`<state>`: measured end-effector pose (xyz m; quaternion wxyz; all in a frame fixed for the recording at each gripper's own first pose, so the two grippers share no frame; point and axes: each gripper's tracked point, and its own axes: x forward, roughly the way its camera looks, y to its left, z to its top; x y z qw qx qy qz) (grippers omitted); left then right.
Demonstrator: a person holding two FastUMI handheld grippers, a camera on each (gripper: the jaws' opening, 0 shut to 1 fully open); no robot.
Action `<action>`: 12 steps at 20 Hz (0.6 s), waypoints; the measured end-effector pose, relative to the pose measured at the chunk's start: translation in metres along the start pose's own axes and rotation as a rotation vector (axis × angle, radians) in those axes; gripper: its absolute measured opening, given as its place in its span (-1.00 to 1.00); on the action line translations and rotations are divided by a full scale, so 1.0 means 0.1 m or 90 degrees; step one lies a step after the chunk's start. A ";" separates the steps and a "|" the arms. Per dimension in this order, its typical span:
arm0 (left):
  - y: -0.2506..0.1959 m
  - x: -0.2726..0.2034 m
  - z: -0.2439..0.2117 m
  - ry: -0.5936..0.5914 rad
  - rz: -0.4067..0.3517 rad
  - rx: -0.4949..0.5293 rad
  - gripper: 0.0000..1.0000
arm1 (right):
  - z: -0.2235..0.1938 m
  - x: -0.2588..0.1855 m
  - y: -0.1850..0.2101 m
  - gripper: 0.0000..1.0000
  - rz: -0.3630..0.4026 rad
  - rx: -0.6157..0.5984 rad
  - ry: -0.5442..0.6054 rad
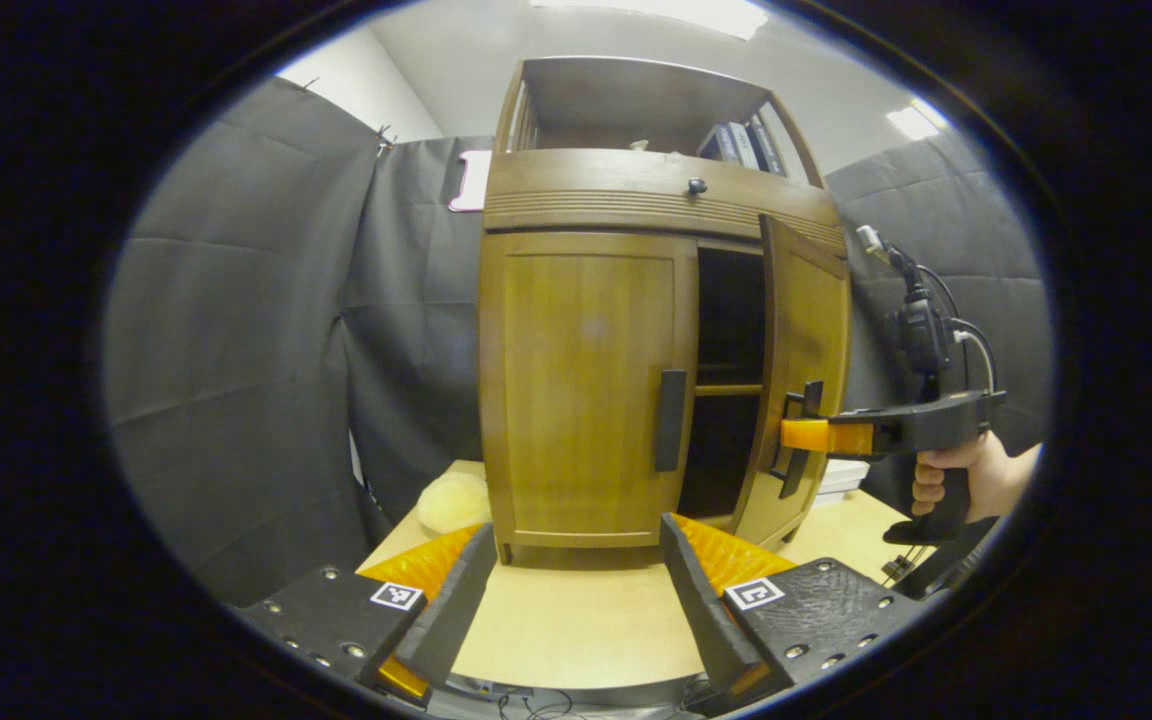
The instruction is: Open the right door of the double-door shoe cabinet with the right hand, and open the left door with the left hand.
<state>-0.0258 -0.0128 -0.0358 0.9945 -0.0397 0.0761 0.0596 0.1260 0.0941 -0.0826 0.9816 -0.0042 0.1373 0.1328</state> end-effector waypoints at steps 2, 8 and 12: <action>-0.01 0.13 0.06 -0.008 -0.015 0.005 0.84 | 0.00 -0.01 0.00 -0.82 -0.002 0.004 0.001; 0.03 0.49 0.05 -0.001 -0.058 0.016 0.86 | 0.03 -0.05 -0.02 -0.78 -0.028 0.007 0.011; 0.04 0.80 -0.02 0.007 -0.086 0.030 0.86 | 0.03 -0.35 -0.23 -0.82 -0.057 0.027 0.003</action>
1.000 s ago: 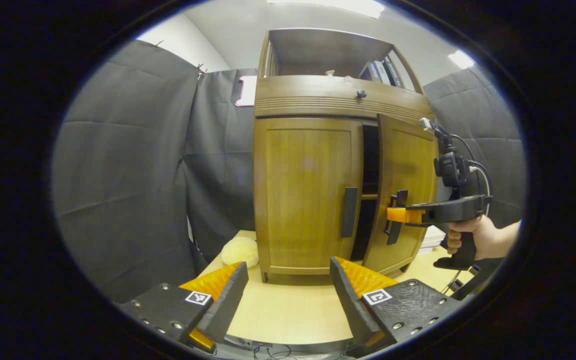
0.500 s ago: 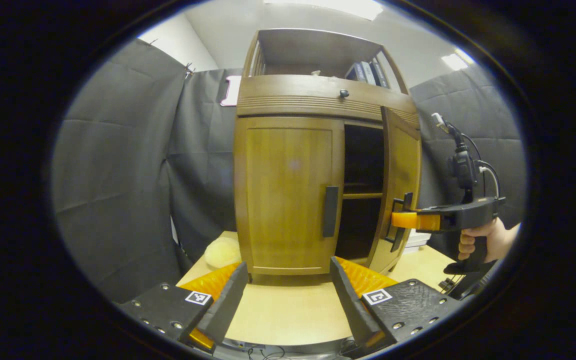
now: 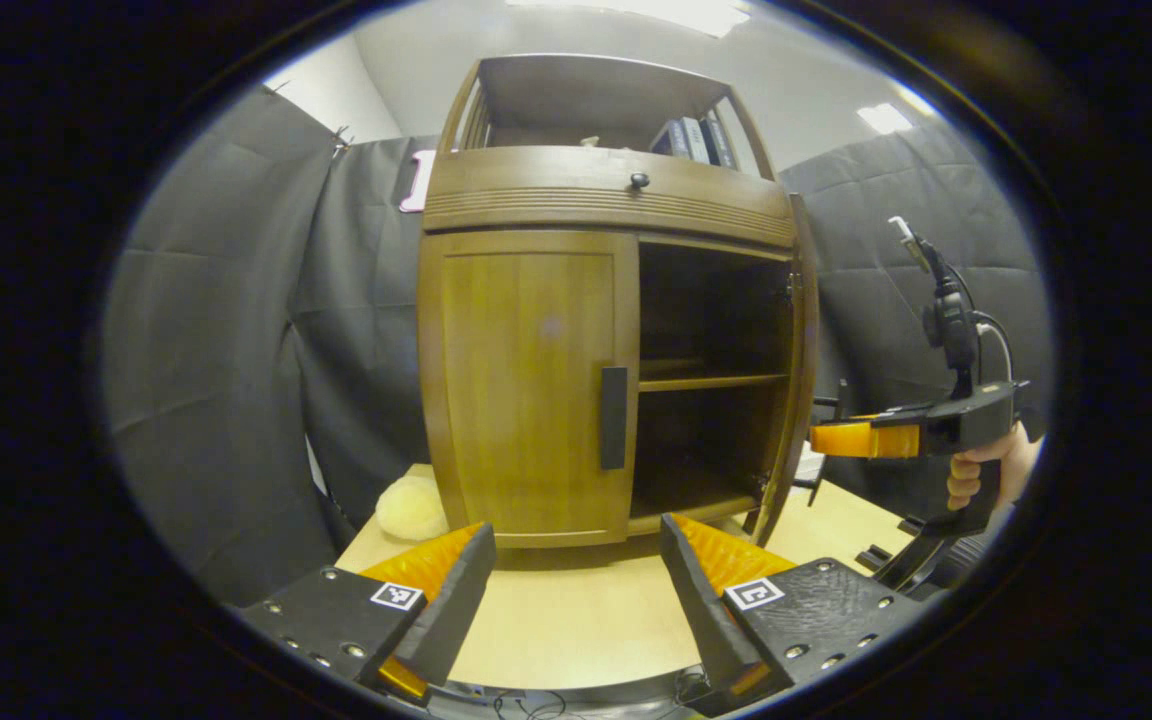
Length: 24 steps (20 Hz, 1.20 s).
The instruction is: Open the right door of the double-door shoe cabinet with the right hand, and open the left door with the left hand.
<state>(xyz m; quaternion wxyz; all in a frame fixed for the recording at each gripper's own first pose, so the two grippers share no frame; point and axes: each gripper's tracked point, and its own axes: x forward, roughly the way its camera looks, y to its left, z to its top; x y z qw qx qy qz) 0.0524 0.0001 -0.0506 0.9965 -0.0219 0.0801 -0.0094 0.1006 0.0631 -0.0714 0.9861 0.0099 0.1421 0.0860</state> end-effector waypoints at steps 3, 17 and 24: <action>0.06 0.30 -0.03 0.000 -0.016 0.001 0.86 | -0.01 -0.21 -0.27 -0.74 -0.038 -0.008 -0.020; -0.20 0.42 -0.02 0.009 -0.059 0.013 0.85 | -0.11 -0.80 -1.55 -0.85 -0.141 -0.031 -0.067; -0.41 0.41 0.05 0.000 -0.081 0.017 0.86 | -0.13 -0.82 -1.69 -1.00 -0.143 -0.005 -0.077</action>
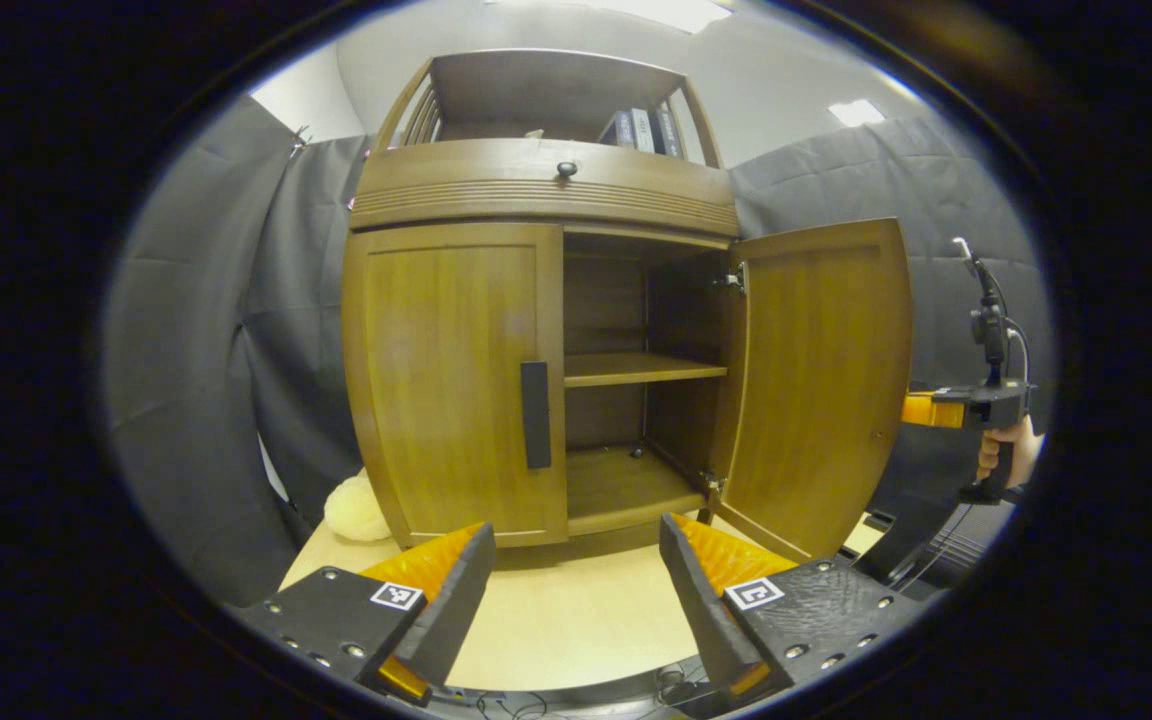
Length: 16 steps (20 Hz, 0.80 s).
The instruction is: Open the right door of the double-door shoe cabinet with the right hand, and open the left door with the left hand.
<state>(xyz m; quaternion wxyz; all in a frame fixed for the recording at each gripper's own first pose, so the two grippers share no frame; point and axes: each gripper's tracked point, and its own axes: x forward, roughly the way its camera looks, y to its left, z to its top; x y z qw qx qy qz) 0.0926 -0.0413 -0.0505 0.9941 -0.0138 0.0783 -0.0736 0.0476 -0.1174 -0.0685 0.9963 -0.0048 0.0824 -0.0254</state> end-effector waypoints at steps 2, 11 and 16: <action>-0.01 -0.02 0.03 -0.010 0.000 -0.001 0.89 | 0.01 -0.03 -0.04 -1.00 -0.010 0.014 -0.003; 0.21 -0.08 -0.04 -0.019 0.029 -0.017 0.84 | 0.24 -0.52 -0.14 -0.89 -0.080 0.021 -0.034; 0.41 -0.11 -0.02 -0.034 0.059 -0.034 0.90 | 0.60 -0.72 0.36 -0.95 -0.043 0.039 -0.100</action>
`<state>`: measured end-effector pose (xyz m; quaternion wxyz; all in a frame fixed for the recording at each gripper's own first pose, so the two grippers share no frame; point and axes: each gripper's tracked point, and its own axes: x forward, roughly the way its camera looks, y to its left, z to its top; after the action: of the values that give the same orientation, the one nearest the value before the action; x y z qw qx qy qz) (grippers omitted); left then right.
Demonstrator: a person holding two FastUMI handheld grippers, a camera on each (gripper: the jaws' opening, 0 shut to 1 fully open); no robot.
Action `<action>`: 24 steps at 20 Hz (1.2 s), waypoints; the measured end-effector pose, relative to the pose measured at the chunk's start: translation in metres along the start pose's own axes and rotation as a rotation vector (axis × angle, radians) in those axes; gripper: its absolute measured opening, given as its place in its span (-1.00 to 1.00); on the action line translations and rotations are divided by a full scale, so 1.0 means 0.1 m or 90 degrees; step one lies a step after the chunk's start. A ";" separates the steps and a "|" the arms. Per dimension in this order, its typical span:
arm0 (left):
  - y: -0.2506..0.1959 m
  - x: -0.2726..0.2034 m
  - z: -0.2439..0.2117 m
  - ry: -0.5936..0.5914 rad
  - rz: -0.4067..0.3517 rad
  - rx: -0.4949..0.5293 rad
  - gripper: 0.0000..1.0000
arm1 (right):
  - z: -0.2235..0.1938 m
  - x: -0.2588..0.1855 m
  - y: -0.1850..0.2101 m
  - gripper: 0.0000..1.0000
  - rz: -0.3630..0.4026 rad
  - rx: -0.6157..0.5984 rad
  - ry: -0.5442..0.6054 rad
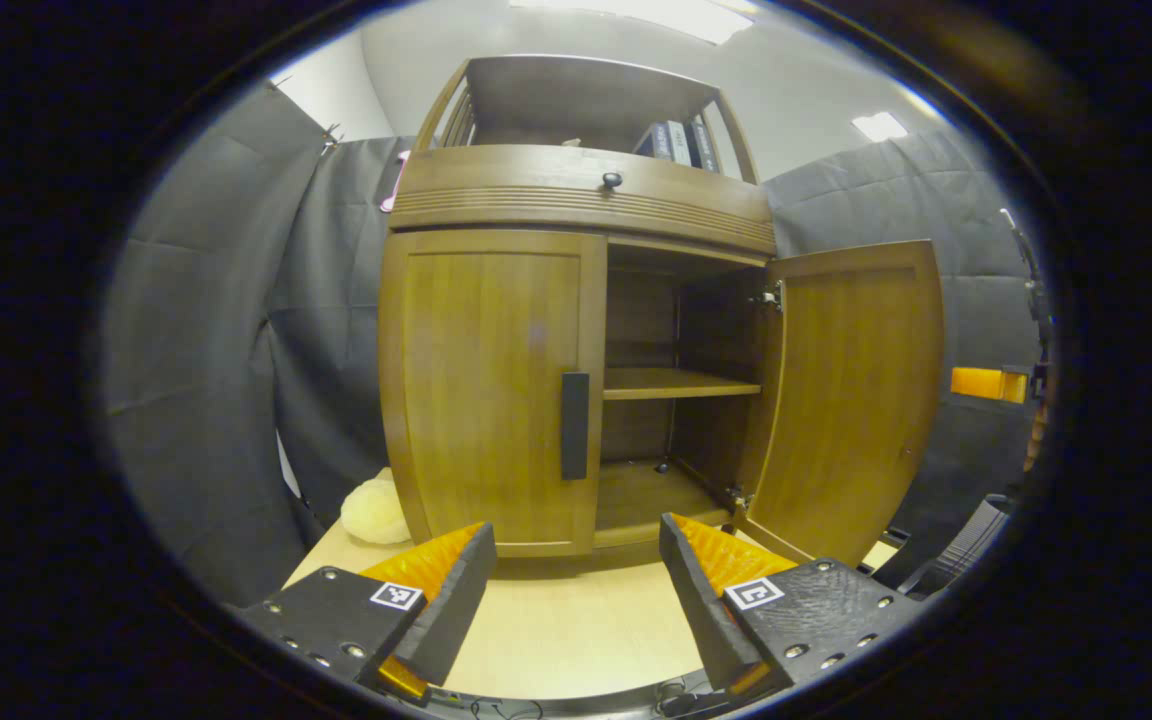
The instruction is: Open the right door of the double-door shoe cabinet with the right hand, and open the left door with the left hand.
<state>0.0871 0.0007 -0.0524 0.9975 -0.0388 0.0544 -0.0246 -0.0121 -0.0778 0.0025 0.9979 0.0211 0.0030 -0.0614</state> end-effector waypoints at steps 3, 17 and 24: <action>0.10 -0.01 -0.01 -0.006 0.015 -0.007 0.89 | -0.10 0.04 0.27 -0.83 0.034 -0.017 0.011; 0.30 0.35 0.29 -0.037 0.045 -0.011 0.86 | -0.33 0.70 1.19 0.98 0.143 -0.045 0.091; 0.21 0.93 0.53 -0.033 0.033 -0.019 0.84 | -0.47 1.29 1.40 0.94 0.145 -0.048 0.097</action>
<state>0.1857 0.0203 -0.0114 0.9982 -0.0526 0.0298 0.0029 0.1327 0.0471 -0.0397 0.9953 -0.0119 0.0789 0.0540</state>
